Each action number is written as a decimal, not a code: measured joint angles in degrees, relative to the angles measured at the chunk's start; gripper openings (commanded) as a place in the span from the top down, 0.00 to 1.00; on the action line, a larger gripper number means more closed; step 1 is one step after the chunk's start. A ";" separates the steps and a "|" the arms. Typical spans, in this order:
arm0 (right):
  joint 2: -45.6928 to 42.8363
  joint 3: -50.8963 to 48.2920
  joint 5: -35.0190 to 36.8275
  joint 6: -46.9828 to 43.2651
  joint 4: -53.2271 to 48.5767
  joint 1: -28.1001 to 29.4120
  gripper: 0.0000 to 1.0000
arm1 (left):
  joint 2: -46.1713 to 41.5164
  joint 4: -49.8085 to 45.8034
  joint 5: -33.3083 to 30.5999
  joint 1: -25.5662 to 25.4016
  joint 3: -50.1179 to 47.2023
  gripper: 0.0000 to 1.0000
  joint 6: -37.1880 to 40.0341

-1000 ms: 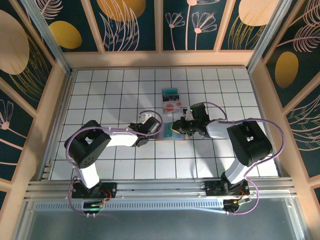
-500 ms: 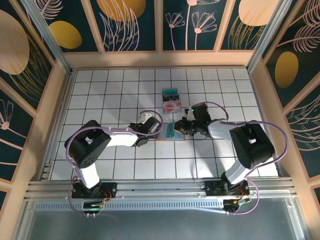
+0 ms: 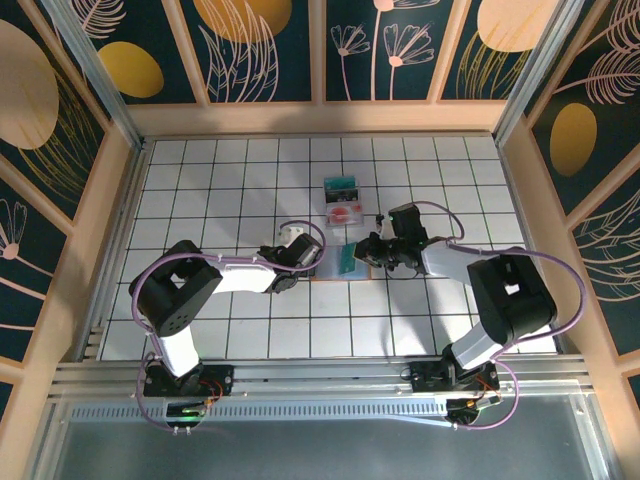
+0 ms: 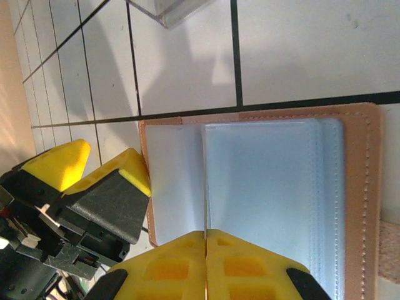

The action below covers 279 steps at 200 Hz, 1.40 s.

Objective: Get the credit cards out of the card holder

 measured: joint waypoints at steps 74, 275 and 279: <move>-3.72 0.20 1.81 -2.34 -3.80 -1.68 0.93 | 0.00 -1.64 -0.07 0.00 0.85 0.01 0.02; -20.94 -5.25 6.69 -1.75 3.06 -5.20 1.00 | -21.94 5.68 11.47 7.21 -0.98 0.01 0.44; -21.38 -5.44 6.69 -1.62 3.76 -5.20 1.00 | -22.12 6.34 12.33 7.45 -1.07 0.01 0.42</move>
